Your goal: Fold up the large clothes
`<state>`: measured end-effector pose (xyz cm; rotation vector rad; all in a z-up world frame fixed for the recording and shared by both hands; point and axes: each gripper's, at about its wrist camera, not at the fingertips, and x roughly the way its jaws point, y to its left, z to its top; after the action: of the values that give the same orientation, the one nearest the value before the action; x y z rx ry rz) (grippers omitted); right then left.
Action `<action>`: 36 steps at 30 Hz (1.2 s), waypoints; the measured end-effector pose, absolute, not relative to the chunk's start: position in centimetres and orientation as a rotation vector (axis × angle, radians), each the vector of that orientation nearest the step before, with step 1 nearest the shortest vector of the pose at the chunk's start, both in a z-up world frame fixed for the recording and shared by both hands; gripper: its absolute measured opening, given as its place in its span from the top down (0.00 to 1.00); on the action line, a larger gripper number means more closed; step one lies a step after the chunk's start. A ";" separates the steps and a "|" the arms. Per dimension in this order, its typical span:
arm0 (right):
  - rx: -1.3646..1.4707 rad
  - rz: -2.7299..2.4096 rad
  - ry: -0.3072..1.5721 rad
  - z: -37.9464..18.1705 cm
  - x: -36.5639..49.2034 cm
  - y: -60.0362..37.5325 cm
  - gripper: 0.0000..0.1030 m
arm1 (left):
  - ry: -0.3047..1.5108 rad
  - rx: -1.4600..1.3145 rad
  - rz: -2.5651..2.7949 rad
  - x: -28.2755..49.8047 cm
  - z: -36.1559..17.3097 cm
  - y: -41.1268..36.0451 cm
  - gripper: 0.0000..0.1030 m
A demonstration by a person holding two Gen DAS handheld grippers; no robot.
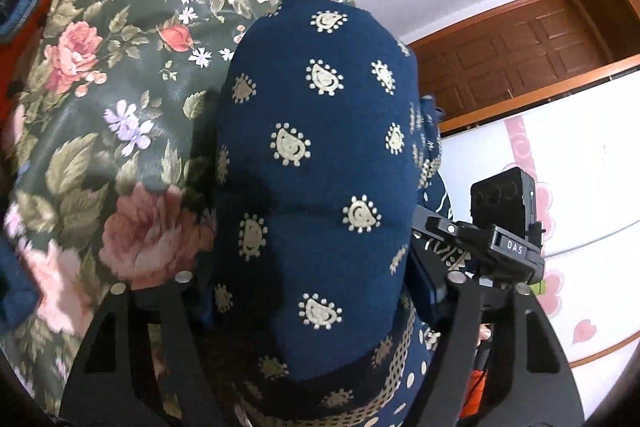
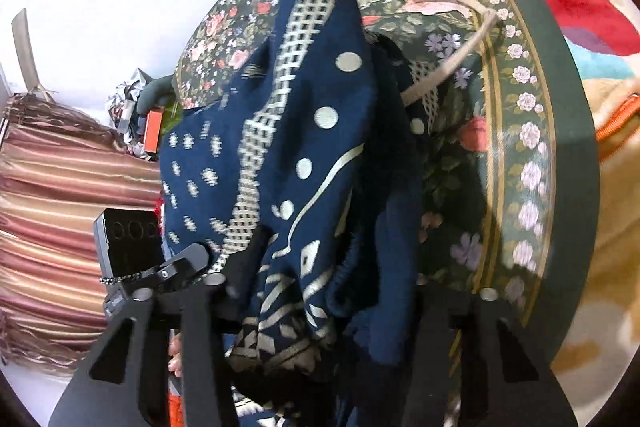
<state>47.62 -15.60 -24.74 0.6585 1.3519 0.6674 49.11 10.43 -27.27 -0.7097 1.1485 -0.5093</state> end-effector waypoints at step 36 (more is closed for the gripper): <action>0.367 0.918 1.290 -19.6 50.7 19.2 0.67 | 0.842 -0.762 -0.142 44.4 -19.1 43.7 0.34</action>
<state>50.67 19.21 -19.63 0.3673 1.2896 0.9179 44.45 43.74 -19.09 -0.7616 0.8419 -0.1420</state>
